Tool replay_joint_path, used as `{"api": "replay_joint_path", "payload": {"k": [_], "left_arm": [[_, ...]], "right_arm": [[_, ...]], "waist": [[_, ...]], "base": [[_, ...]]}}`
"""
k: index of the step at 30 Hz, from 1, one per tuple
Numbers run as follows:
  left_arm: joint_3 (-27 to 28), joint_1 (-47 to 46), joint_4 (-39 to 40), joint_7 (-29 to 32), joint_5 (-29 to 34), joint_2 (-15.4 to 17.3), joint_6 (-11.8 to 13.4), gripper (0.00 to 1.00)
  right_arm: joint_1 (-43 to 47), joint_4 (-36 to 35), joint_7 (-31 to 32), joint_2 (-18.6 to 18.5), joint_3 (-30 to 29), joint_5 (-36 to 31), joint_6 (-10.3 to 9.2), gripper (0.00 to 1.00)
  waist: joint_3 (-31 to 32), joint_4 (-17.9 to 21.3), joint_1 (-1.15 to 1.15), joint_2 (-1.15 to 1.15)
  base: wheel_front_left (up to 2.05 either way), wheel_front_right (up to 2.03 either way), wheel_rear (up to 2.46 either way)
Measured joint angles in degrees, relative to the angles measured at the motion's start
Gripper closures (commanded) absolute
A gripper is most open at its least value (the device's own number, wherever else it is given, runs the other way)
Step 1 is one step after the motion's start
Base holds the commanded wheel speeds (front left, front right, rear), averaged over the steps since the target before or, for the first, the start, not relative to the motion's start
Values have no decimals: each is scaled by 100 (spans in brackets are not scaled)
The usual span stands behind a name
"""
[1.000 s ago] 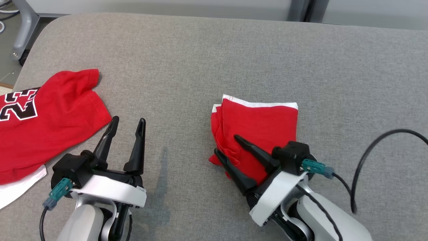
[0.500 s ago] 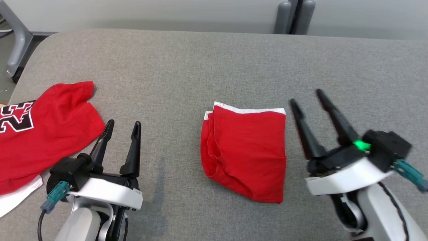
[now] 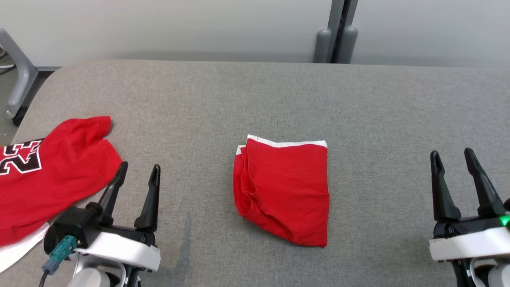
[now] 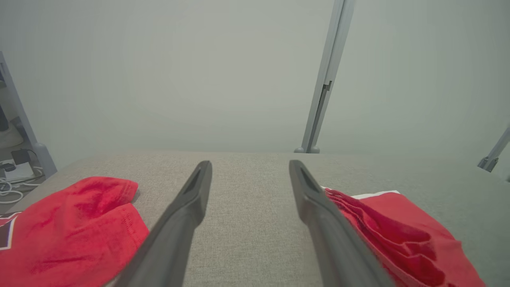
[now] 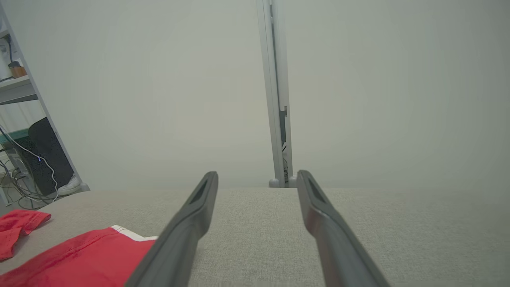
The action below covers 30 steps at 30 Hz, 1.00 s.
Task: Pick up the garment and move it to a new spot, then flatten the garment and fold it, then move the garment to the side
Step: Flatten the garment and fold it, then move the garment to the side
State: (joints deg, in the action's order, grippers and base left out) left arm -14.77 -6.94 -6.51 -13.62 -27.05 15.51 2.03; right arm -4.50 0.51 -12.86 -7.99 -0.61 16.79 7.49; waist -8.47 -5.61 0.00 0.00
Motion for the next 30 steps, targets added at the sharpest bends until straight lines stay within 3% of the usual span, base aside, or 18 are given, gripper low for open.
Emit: {"api": "replay_joint_path", "payload": {"k": [15,30], "left_arm": [[-158,870,490,353,74,345,115,0],[-182,1035,669,463,25,421,208,0]], "right_arm": [[977,-272,401,83,-65,-71,0,0],[1332,-581,684,212,-219,-155,0,0]], "waist": [[848,151,0,0],[970,158,0,0]], "base": [[0,0,0],[0,0,0]]}}
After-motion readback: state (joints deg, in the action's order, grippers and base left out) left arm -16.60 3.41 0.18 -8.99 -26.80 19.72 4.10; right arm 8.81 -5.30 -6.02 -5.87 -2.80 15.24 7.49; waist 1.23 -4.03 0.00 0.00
